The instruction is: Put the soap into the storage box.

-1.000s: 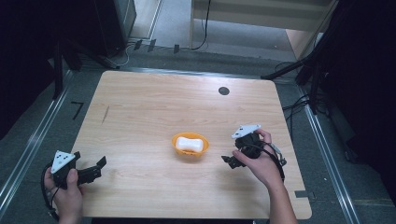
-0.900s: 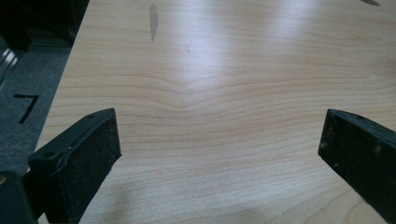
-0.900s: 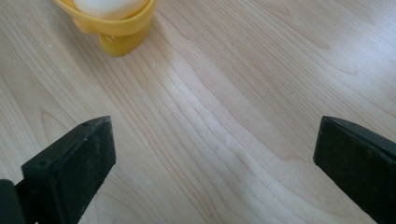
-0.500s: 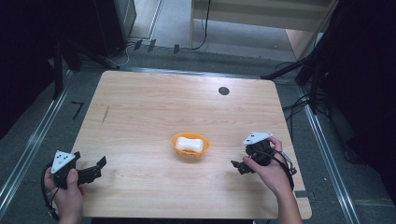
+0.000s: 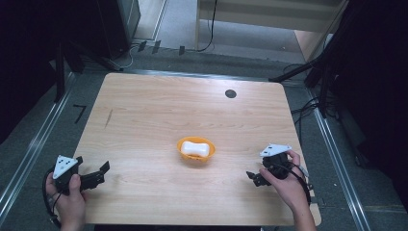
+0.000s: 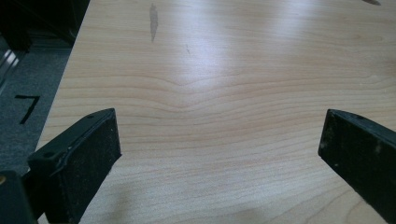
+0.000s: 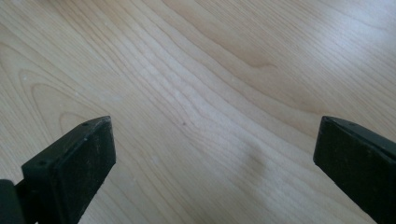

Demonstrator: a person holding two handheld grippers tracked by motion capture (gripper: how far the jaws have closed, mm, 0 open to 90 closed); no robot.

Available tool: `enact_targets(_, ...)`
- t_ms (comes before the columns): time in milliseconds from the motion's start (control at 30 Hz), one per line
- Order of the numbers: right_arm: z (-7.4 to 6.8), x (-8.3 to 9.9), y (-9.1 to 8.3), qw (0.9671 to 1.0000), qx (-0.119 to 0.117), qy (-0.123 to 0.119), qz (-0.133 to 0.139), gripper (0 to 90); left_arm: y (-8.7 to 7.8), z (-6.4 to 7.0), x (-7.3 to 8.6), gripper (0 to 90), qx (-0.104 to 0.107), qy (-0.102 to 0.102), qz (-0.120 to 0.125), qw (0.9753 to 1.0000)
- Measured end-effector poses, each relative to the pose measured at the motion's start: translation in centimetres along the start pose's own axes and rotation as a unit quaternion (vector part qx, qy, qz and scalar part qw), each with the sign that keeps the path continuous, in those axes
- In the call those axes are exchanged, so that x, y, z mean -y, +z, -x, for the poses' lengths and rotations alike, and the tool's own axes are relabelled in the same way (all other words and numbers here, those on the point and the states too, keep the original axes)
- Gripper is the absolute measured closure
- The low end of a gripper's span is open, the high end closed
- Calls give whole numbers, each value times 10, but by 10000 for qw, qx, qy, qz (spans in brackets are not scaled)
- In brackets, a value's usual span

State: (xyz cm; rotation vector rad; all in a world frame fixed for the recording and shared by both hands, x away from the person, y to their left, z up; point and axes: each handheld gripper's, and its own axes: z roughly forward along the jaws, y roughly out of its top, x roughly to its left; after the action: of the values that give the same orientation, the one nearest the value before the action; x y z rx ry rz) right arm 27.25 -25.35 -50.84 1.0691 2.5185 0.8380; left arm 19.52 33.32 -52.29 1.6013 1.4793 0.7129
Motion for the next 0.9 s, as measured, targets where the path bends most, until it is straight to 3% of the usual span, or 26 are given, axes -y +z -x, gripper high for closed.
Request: enact_targets(900,16,57,-20,9981,321,486,202,0,0,1,0,0,-1,46,-1,10000)
